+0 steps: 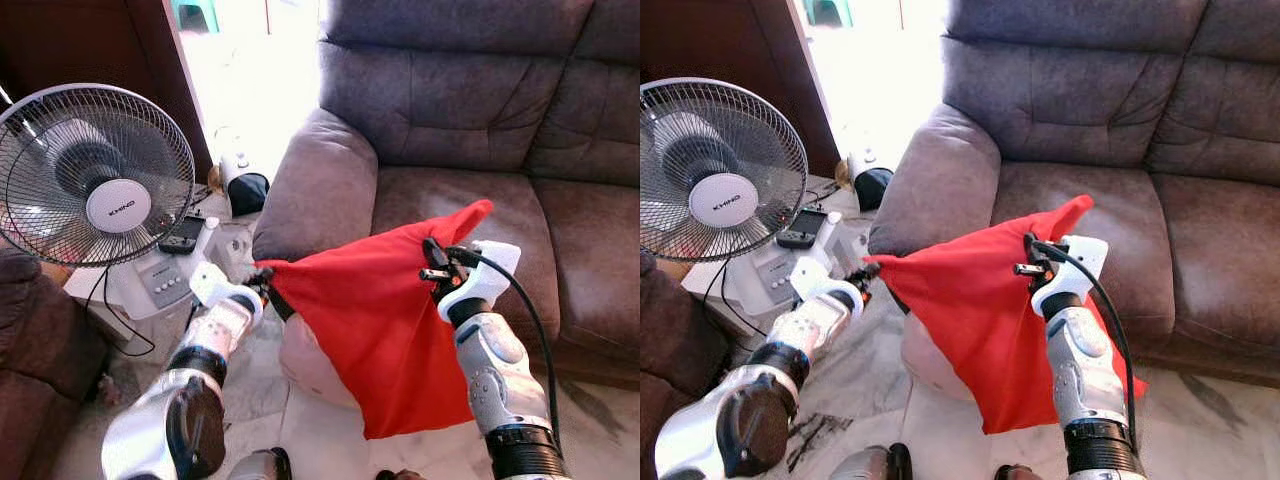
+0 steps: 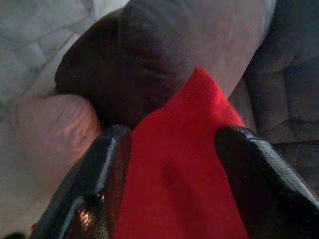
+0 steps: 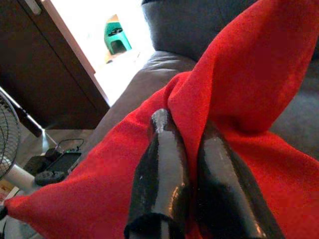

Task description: Move the pillow to the sofa from floor

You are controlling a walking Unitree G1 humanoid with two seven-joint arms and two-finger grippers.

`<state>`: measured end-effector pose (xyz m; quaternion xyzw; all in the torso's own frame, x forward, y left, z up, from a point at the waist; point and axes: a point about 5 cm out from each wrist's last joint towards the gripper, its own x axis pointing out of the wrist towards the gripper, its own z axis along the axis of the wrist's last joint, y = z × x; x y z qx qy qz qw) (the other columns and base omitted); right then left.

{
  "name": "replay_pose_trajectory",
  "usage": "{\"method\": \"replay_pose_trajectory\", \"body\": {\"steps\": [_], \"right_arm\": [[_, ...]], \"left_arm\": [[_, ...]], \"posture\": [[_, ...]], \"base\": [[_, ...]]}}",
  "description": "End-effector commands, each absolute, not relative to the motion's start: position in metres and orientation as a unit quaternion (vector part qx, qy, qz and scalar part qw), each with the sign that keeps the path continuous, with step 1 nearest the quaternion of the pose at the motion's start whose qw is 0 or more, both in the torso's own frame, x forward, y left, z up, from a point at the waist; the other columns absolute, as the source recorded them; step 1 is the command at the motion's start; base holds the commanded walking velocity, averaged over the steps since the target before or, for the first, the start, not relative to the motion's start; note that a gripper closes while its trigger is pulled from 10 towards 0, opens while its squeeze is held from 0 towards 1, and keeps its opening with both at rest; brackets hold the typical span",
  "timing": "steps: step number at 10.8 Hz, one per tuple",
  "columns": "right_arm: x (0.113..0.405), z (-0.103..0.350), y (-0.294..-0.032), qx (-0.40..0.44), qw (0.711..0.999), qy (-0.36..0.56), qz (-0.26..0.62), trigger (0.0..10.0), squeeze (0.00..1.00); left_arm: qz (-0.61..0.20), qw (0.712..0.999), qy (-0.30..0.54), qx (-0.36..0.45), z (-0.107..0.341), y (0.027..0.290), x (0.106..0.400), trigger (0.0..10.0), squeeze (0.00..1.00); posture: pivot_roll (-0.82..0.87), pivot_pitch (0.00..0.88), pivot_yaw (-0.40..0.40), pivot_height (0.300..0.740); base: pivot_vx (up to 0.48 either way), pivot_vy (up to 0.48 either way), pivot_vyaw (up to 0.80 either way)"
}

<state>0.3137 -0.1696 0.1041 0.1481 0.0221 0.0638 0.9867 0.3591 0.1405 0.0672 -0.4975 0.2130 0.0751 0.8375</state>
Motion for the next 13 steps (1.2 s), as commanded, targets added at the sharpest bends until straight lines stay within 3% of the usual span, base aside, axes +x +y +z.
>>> {"method": "replay_pose_trajectory", "body": {"steps": [1,6,13], "right_arm": [[0.322,0.149,-0.166,0.14,0.983,-0.07,0.093,10.0,0.0],[0.321,0.153,-0.166,0.138,0.983,-0.067,0.105,10.0,0.0],[0.311,0.174,-0.163,0.197,0.962,-0.081,0.168,10.0,0.0]], "left_arm": [[0.082,0.831,0.208,-0.51,0.066,0.142,0.359,10.0,0.0],[0.077,0.831,0.153,-0.529,0.083,0.146,0.37,10.0,0.0],[0.077,0.832,0.193,-0.514,0.075,0.13,0.367,10.0,0.0]], "posture": [[0.0,0.083,-0.013,0.74],[-0.02,0.09,-0.035,0.74],[-0.06,0.085,-0.036,0.74]], "base": [[0.0,0.0,0.0],[0.0,0.0,0.0],[0.0,0.0,0.0]]}}
